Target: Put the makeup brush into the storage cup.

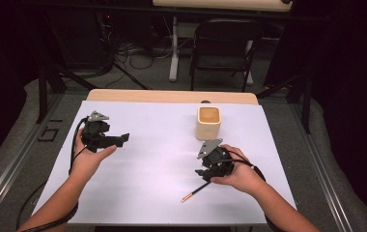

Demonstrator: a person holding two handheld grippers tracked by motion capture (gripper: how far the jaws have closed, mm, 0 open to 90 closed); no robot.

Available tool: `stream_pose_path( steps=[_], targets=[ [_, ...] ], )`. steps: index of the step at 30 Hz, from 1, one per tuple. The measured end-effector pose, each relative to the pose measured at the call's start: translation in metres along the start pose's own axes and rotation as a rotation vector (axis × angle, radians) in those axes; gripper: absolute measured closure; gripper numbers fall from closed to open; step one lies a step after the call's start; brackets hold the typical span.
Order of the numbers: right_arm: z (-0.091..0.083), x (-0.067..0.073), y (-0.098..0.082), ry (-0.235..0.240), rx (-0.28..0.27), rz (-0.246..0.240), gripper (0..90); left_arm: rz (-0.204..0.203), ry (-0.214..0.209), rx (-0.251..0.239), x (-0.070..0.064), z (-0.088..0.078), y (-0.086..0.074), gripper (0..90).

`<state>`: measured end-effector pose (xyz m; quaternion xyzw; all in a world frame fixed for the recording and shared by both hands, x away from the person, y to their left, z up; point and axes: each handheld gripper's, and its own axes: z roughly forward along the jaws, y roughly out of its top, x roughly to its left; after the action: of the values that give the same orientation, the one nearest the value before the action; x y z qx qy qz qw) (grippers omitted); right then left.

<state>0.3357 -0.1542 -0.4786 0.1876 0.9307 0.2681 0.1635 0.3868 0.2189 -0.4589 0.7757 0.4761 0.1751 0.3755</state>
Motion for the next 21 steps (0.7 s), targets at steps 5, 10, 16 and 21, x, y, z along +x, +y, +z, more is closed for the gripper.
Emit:
stream_pose_path(
  steps=[5,10,16,21],
  targets=[
    [0.003,-0.001,0.001,0.022,0.054,-0.015,41.6,-0.015,0.004,0.070,0.002,0.004,0.001,15.8],
    [0.006,-0.001,0.003,0.038,0.107,-0.038,44.5,-0.026,0.023,0.140,0.004,0.009,0.003,17.1],
    [0.009,-0.002,0.005,0.064,0.144,-0.092,49.3,-0.042,0.019,0.170,0.005,0.011,0.005,17.4],
    [0.012,-0.001,0.007,0.089,0.171,-0.131,51.7,-0.046,0.021,0.207,0.006,0.012,0.007,18.6]
  ],
)
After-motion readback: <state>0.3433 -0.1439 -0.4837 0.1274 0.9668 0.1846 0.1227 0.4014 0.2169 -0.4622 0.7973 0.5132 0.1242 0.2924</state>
